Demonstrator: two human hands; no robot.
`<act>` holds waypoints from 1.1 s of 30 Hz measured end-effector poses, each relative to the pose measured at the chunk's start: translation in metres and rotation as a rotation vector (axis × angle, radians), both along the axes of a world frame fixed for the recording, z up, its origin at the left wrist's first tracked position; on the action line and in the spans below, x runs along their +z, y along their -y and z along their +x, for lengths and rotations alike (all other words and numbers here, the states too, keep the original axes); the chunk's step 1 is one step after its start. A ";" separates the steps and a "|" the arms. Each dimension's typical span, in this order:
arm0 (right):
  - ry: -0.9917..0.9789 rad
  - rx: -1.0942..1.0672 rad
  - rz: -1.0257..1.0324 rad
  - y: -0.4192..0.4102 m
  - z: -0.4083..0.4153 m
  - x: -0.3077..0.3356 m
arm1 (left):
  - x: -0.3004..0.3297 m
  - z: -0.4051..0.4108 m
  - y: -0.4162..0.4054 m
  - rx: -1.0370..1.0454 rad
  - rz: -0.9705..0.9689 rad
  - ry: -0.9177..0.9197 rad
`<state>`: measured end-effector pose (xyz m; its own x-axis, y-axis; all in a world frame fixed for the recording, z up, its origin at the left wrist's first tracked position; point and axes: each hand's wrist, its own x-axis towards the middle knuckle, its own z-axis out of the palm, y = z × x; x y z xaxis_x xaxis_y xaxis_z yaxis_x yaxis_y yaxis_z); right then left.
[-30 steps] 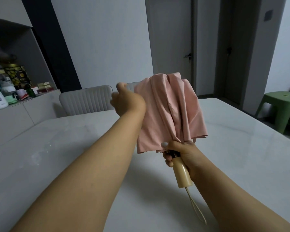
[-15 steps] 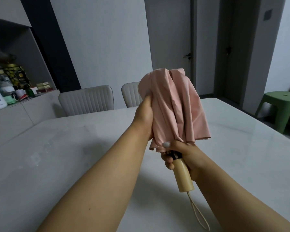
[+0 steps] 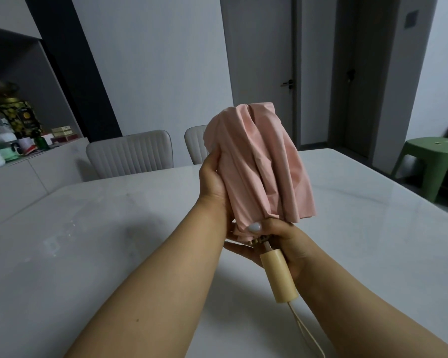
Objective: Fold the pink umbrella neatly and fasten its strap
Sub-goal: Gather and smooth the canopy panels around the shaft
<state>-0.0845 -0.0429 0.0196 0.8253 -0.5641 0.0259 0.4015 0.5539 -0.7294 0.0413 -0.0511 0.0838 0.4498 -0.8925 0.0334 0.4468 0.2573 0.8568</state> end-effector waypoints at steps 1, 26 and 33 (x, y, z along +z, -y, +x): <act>0.010 0.001 0.014 0.000 0.000 0.000 | -0.001 0.000 0.000 0.003 -0.003 -0.008; -0.100 0.036 0.029 -0.008 -0.008 0.015 | -0.008 0.015 -0.001 0.058 0.150 0.072; -0.036 -0.103 0.078 0.001 -0.007 0.012 | -0.064 -0.022 -0.049 0.461 -0.213 0.899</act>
<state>-0.0912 -0.0443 0.0314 0.7622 -0.6454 -0.0503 0.4334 0.5665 -0.7009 0.0190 -0.0022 0.0200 0.4779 -0.5758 0.6633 -0.5165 0.4266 0.7425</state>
